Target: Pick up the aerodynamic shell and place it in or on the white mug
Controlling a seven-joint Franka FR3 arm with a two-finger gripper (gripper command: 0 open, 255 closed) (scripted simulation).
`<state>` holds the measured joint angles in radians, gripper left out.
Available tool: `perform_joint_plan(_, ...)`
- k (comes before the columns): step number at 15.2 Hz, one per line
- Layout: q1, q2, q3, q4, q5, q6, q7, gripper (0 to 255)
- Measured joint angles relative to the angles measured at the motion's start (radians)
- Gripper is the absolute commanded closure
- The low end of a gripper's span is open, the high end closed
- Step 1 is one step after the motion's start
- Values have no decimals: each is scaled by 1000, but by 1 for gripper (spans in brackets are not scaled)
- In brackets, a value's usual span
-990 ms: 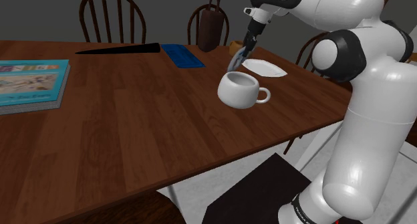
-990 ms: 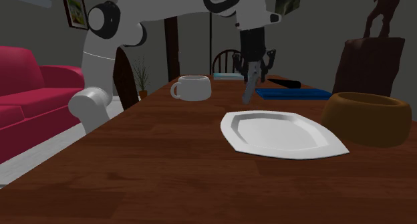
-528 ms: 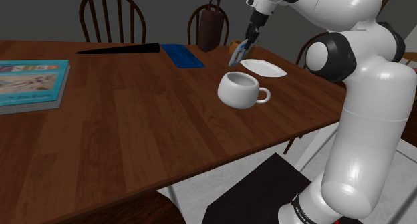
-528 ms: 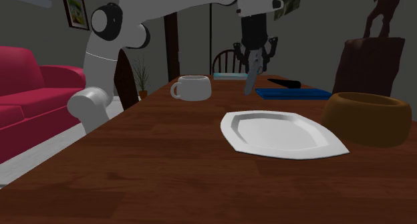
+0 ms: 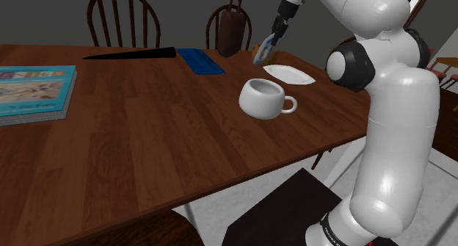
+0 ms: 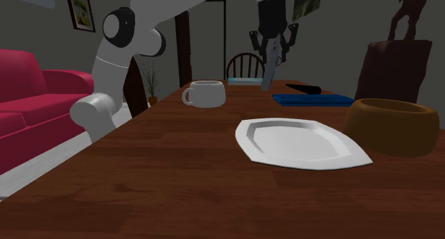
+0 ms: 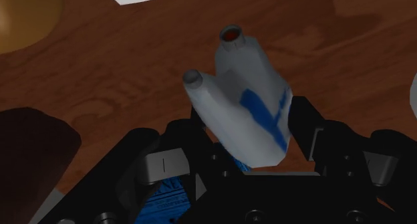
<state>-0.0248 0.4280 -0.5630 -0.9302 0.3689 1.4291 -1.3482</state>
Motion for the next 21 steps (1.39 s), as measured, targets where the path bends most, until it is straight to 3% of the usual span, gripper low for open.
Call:
perform_joint_plan(5, -109, 120, 25, 281, 70, -153, 27, 255)
perform_joint_plan(7, -43, 54, 3, 185, 38, -127, 33, 255)
perform_joint_plan(9, 102, -116, -37, -79, -54, -28, 41, 255)
perform_joint_plan(13, 243, -346, -22, -349, -201, 59, 119, 255)
perform_joint_plan(16, 303, -491, 24, -492, -293, 87, 203, 255)
perform_joint_plan(21, 343, -687, 124, -673, -393, 100, 336, 255)
